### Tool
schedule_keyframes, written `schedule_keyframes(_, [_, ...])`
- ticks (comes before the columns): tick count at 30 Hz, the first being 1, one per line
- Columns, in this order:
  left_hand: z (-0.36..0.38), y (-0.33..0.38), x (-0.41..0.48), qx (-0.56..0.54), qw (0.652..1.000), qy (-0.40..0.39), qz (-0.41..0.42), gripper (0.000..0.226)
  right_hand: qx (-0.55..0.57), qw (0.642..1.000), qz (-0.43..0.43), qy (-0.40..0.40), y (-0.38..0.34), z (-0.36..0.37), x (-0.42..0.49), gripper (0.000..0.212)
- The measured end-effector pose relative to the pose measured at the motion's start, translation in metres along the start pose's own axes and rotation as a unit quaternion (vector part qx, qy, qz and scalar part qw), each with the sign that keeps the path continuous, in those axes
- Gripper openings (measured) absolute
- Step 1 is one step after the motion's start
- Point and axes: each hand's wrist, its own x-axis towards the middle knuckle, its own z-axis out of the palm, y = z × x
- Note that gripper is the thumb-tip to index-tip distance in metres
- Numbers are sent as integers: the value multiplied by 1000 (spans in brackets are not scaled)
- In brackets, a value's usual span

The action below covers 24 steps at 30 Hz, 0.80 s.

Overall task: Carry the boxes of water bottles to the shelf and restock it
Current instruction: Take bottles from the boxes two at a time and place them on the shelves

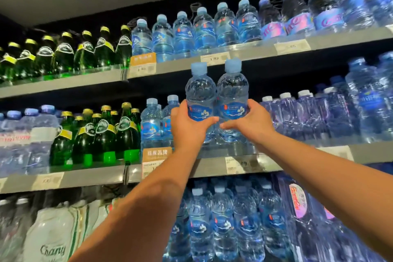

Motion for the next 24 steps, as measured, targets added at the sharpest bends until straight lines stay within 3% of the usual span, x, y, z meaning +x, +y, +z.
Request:
schedule_keyframes(6, [16,-27,8,34,999,10,-29,79,-19,999,7,-32,11,13,11,56])
schedule_keyframes(10, [21,-33,6,24,998,32,-41,71,-41,997,19,-63,18,21,16,58])
schedule_keyframes(13, [28,-40,3,22,997,27,-63,63,-61,995,26,-79,24,21,19,45])
schedule_keyframes(17, [37,-45,-5,40,994,36,-92,43,-51,992,65,-99,31,17,19,66])
schedule_keyframes(21, [32,-40,-1,100,987,35,-117,53,-55,986,57,-150,29,15,23,41])
schedule_keyframes(24, [29,-40,-2,137,984,33,-106,55,-59,982,55,-172,27,16,24,36])
